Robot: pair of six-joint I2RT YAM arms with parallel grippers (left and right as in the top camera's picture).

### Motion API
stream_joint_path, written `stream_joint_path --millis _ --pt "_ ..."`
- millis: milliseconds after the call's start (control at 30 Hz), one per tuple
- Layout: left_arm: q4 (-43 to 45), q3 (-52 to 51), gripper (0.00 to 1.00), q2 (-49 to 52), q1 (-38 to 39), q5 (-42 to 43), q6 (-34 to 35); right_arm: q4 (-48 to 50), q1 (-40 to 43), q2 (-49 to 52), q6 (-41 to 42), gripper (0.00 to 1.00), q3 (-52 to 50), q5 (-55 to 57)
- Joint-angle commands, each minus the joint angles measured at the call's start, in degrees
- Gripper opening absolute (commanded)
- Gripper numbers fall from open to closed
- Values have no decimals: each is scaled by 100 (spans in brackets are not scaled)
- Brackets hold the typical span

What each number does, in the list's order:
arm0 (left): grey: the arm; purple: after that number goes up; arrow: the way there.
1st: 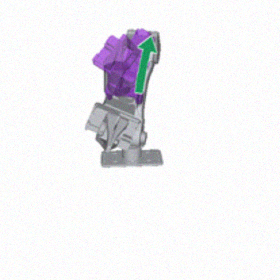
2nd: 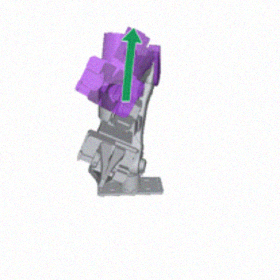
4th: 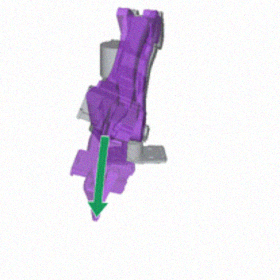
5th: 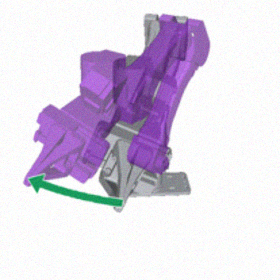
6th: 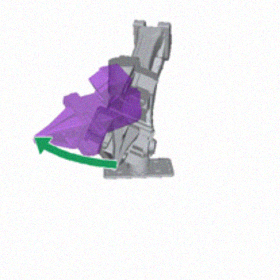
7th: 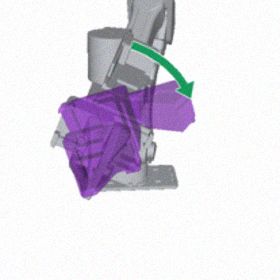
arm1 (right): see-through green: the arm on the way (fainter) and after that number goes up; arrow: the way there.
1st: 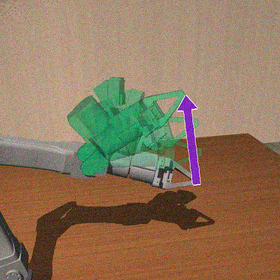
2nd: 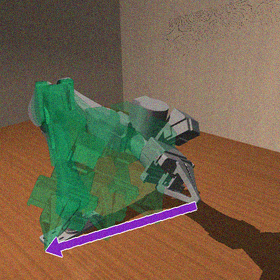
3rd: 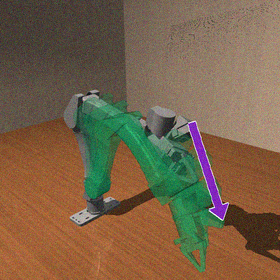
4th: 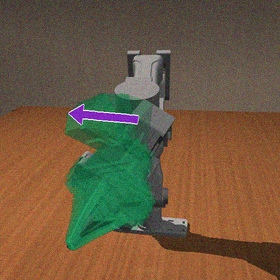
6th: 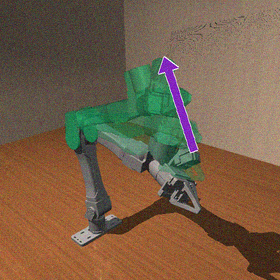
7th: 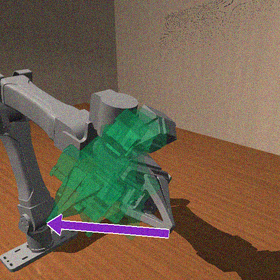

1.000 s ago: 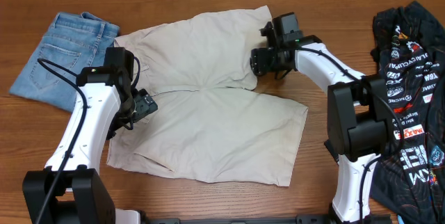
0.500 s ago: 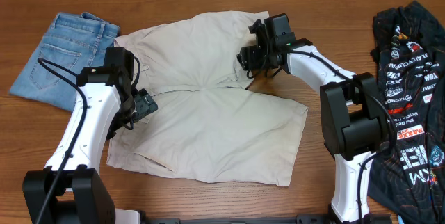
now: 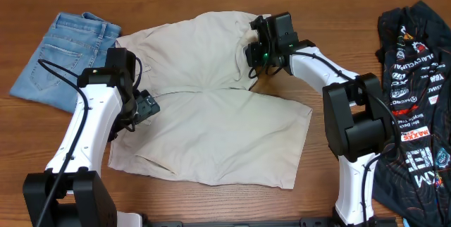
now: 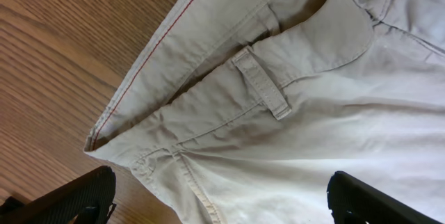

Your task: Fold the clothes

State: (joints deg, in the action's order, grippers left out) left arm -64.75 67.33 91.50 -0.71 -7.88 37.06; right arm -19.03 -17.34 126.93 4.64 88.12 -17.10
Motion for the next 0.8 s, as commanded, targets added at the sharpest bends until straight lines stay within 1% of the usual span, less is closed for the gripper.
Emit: stream_joint_path --millis 0,67,167,267,333,367,400,433,467,500,567,600,767 --pt "9 59 100 -52 42 31 -133 -444 17 -103 4 4 4 691" --pt "24 59 100 -52 42 -9 -138 -1158 107 -369 2 4 138 1598" --pt "59 59 100 -52 42 -11 -166 -1805 205 -732 -2 4 330 2710" --pt "72 59 100 -52 42 -9 -181 -2149 232 -1115 -63 4 490 3663" --pt "74 59 100 -52 42 -9 -199 -2190 232 -1305 -63 6 498 3971" --pt "72 59 100 -52 42 -7 -197 -2223 232 -1384 -61 14 496 3978" --pt "70 59 100 -52 42 0 -199 -2258 232 -1403 -59 31 496 3971" --pt "70 59 100 -52 42 0 -199 -2374 232 -1403 -59 38 496 3926" --pt "68 59 100 -52 42 0 -199 -2461 229 -1381 -59 39 492 3856" --pt "68 59 100 -52 42 0 -199 -2557 229 -1360 -59 42 490 3746" --pt "70 59 100 -52 42 0 -201 -2745 232 -1298 -57 58 487 3652" --pt "68 59 100 -52 42 0 -199 -2850 232 -1274 -57 60 485 3654" --pt "68 59 100 -52 42 -2 -208 -3390 293 -1209 9 61 485 3628"
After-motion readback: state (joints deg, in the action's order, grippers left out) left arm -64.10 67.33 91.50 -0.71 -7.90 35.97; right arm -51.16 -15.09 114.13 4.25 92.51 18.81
